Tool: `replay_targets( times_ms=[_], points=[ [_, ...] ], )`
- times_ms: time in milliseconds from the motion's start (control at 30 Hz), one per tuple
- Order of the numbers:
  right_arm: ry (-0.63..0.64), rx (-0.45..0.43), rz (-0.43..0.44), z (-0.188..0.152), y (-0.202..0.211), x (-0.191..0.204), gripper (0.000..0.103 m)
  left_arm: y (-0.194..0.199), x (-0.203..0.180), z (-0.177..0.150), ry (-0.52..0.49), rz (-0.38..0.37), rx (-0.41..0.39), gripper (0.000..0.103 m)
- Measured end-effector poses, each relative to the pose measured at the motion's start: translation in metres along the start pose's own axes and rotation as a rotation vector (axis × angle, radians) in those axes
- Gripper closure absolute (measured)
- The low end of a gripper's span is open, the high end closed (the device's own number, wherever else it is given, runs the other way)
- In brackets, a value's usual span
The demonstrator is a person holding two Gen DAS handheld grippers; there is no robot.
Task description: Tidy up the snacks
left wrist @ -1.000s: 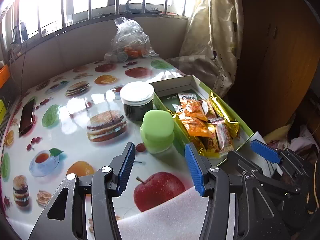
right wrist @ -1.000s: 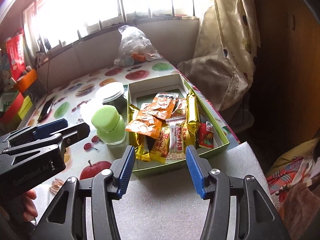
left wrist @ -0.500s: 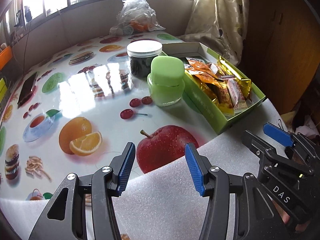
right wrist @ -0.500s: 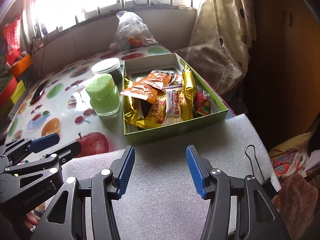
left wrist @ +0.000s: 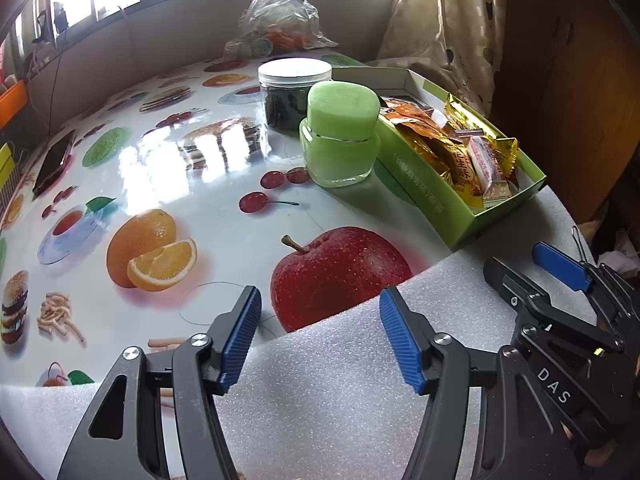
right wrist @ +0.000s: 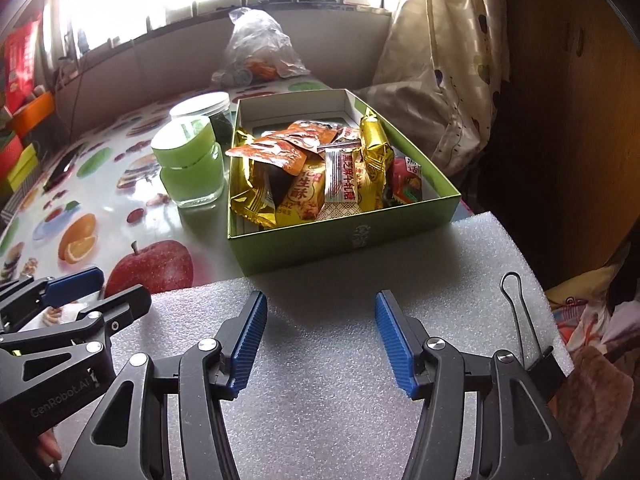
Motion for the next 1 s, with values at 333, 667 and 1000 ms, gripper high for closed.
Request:
replay_targets(
  times_ms=[333, 667, 1000],
  points=[
    [-0.017, -0.019, -0.022, 0.0011, -0.0007, 0.0012, 0.045, -0.0009, 0.0027, -0.0013, 0.034, -0.019, -0.016, 0.037],
    [-0.021, -0.029, -0.035, -0.0001, 0.0004, 0.0021, 0.045, -0.0002, 0.0032, -0.0013, 0.04, -0.019, -0.02, 0.037],
    [-0.02, -0.028, -0.036, 0.0002, 0.0004, 0.0019, 0.045, -0.0004, 0.003, -0.0016, 0.04, -0.02, -0.019, 0.037]
  ],
)
Point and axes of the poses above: each gripper's, at about its wrist camera, not at the fingertips, and y roughly against the way its jaws point, x to its left, z to its top, the point moved 10 cm from there along -y, roughly the way its jaws point, and after that the axes turned 7 degrees about -y, right-handed, at the moved point
